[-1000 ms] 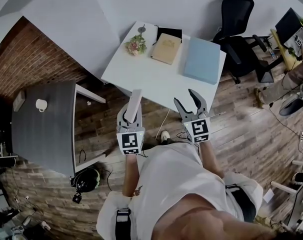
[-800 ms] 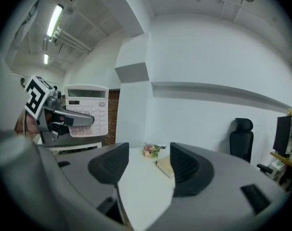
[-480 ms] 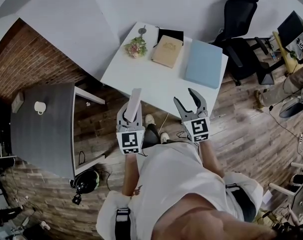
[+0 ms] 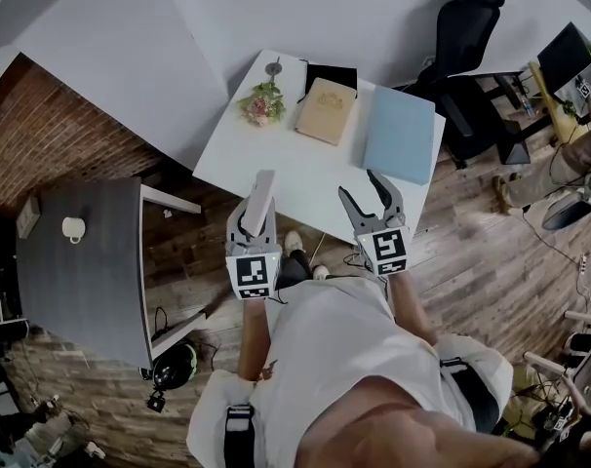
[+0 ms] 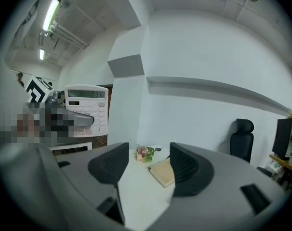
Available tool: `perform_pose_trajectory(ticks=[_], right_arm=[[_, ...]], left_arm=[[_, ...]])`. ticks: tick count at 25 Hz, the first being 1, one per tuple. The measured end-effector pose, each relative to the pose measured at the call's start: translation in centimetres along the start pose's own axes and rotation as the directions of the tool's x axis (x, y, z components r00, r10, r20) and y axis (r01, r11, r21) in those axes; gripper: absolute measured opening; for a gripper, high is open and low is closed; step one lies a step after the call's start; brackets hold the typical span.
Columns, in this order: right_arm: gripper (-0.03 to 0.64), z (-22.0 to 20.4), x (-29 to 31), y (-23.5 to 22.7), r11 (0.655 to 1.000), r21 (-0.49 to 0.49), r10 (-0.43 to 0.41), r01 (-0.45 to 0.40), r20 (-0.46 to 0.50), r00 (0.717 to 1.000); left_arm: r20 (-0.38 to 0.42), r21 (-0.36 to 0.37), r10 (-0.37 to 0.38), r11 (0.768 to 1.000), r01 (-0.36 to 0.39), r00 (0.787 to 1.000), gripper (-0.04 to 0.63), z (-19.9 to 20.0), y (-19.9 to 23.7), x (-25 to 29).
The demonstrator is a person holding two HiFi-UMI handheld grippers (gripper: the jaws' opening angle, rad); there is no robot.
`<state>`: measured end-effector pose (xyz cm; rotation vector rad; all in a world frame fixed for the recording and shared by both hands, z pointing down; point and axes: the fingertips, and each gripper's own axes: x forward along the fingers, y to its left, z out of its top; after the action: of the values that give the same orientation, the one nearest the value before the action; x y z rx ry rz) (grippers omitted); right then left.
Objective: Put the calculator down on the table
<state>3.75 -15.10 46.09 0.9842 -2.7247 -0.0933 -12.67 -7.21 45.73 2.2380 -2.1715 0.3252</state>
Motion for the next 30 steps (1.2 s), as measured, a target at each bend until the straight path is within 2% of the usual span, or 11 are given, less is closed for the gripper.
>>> perform_pose_trajectory(ticks=[19, 30], right_arm=[[0.268, 2.1, 7.7, -0.6, 0.995, -0.01, -0.104, 0.103, -0.045, 0.994], [0.27, 2.0, 9.7, -1.3, 0.985, -0.014, -0.172, 0.172, -0.097, 0.98]], left_arm=[[0.03, -0.013, -0.102, 0.995, 0.102, 0.994, 0.074, 0.4, 7.0, 7.0], [0.022, -0.042, -0.165, 0.985, 0.166, 0.986, 0.074, -0.6, 9.0, 10.4]])
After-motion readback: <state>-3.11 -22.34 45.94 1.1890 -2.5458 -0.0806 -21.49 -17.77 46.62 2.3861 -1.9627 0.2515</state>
